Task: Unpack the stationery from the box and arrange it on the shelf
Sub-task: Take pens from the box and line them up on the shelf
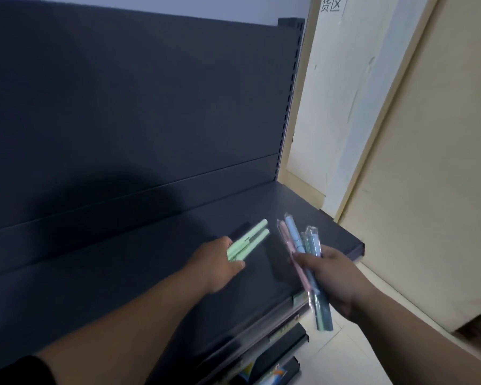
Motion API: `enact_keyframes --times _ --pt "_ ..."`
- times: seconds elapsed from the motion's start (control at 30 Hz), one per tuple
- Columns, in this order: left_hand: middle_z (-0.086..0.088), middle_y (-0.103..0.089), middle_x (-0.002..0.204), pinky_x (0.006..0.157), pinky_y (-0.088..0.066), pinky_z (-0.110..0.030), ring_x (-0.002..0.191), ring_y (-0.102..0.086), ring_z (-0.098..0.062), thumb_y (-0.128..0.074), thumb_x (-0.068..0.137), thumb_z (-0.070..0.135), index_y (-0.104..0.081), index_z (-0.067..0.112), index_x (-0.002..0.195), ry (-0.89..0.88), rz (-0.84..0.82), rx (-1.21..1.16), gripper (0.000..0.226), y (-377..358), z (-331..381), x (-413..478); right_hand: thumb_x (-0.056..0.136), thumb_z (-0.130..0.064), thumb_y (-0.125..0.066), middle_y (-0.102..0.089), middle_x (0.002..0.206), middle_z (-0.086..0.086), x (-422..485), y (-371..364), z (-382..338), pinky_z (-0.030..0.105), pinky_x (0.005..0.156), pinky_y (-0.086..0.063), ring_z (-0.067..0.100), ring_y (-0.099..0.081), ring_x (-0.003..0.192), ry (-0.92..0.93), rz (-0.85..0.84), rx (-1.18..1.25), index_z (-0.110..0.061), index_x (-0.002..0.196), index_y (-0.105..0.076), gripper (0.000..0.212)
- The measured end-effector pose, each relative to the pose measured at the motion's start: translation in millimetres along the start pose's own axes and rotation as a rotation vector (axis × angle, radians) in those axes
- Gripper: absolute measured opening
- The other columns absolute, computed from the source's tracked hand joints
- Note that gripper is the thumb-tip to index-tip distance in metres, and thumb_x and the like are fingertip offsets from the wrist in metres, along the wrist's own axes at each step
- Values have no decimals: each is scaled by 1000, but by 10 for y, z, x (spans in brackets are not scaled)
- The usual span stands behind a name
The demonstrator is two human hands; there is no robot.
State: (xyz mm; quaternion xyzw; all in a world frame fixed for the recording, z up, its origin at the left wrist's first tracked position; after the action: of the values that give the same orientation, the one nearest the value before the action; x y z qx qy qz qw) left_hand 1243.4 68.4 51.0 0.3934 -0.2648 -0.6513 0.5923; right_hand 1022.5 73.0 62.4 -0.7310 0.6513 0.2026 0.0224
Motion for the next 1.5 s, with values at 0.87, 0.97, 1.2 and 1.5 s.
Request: enact_keyframes --times 0.87,0.97,1.2,1.5 --pt "9 -46 137 100 -24 -7 125 -46 -8 -66 86 16 -64 30 122 126 471 102 38 -428 190 325 87 -27 -65 -62 74 -2 1582 96 -295 19 50 -40 10 -56 63 281 -556 -632 -20 77 -58 13" --pt "8 -42 140 98 -24 -8 126 -44 -8 -64 88 18 -64 29 121 239 503 81 34 -433 110 241 84 -27 -66 -63 75 1 1518 56 -237 21 54 -44 13 -58 66 260 -581 -612 -16 81 -62 13" --pt "0 -44 133 94 -29 -8 113 -50 -10 -62 89 22 -52 22 134 401 589 -102 45 -337 -5 145 84 -19 -69 -71 82 6 1353 -29 -197 17 51 -47 12 -66 63 196 -632 -506 -11 91 -66 11" --pt "12 -14 144 107 -29 -18 130 -32 -7 -55 87 55 -31 37 144 251 363 -54 65 -663 348 157 83 -22 -71 -66 74 1 1445 -23 -216 16 50 -44 10 -60 61 193 -521 -526 -11 87 -66 13"
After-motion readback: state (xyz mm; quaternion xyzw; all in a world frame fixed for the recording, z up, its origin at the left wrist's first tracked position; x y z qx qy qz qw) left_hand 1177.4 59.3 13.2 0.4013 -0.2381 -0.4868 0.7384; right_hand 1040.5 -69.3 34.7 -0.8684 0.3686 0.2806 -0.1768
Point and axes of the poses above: each hand's wrist, its own x-axis towards the middle knuckle, its own y-axis out of the back of the hand, z = x × y, the point moved 3 cm from there along x, towards the middle knuckle
